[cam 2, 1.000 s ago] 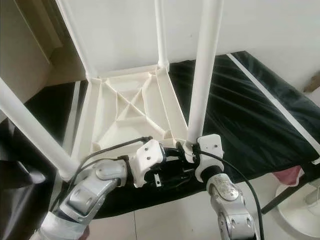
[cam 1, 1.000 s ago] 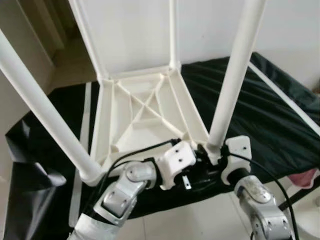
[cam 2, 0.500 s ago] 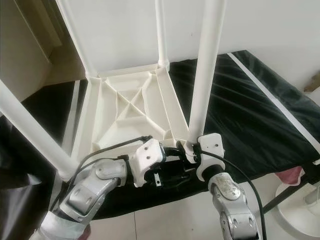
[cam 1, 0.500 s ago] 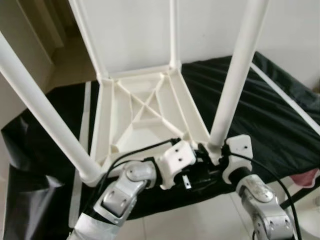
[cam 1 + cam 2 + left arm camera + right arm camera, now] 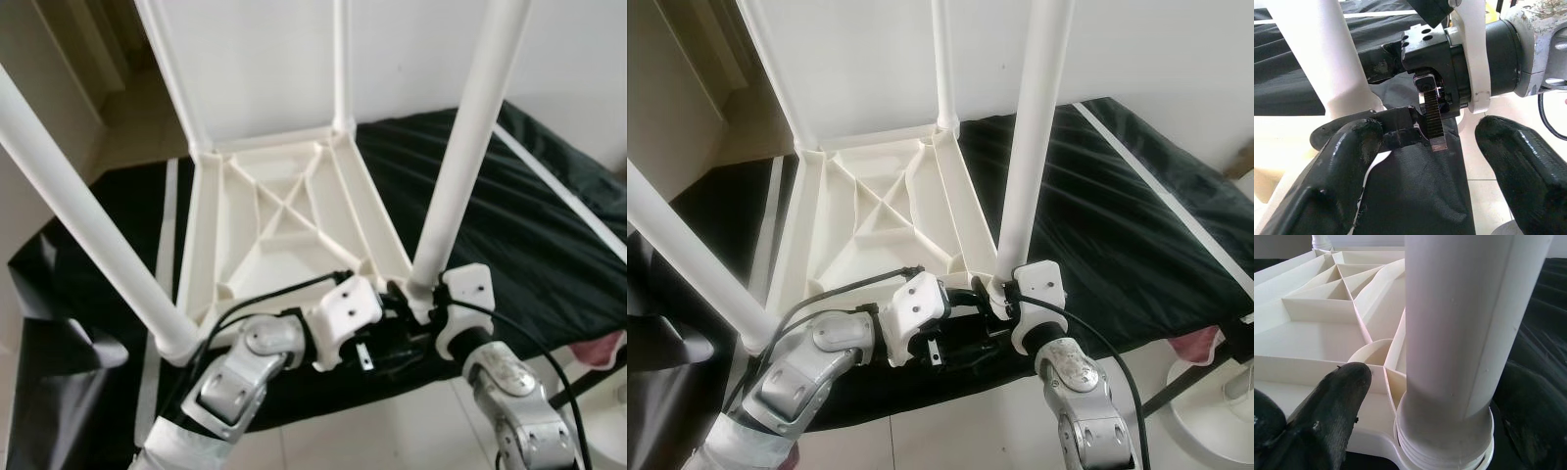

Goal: Building children table

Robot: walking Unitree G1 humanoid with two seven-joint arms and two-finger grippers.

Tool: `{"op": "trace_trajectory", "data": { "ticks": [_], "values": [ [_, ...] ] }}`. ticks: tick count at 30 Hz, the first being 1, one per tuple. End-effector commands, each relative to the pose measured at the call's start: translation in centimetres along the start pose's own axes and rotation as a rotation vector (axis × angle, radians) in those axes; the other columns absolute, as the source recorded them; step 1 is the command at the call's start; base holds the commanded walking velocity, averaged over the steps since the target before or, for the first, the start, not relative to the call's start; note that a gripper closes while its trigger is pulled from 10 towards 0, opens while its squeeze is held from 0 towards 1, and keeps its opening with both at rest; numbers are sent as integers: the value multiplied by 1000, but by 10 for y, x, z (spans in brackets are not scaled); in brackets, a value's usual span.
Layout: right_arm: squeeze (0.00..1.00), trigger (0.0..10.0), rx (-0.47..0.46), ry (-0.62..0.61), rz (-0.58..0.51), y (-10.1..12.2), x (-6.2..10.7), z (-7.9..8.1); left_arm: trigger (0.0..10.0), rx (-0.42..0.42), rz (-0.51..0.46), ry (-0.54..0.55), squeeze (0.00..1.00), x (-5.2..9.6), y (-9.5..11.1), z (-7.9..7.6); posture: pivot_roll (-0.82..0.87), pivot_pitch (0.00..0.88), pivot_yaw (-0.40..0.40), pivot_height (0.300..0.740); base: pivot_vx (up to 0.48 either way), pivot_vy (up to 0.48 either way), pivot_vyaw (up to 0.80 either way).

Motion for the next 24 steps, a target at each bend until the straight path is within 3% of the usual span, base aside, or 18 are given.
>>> {"op": "trace_trajectory", "data": {
  "ticks": [1, 24],
  "values": [
    [0, 10000, -1, 14, -16, 2, 0, 2, 10000, 1, 21, -45, 0, -1, -3, -4, -193, 34, 88, 740, 0, 0, 0],
    [0, 10000, -6, 21, -16, 2, 2, 5, 10000, 5, 23, -51, 0, 0, -4, -6, -188, 40, 85, 740, 0, 0, 0]
  ]
}}
Point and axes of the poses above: a point about 5 cm out from each wrist's last joint towards the gripper, its own x axis pointing back from the gripper into the wrist, its own y axis along the axis of the wrist's last joint, z = x × y, the point moved 4 cm from there along -x, pointing out of the wrist towards the gripper, and after that the axes turned 11 degrees about x, right-handed, at the moved point
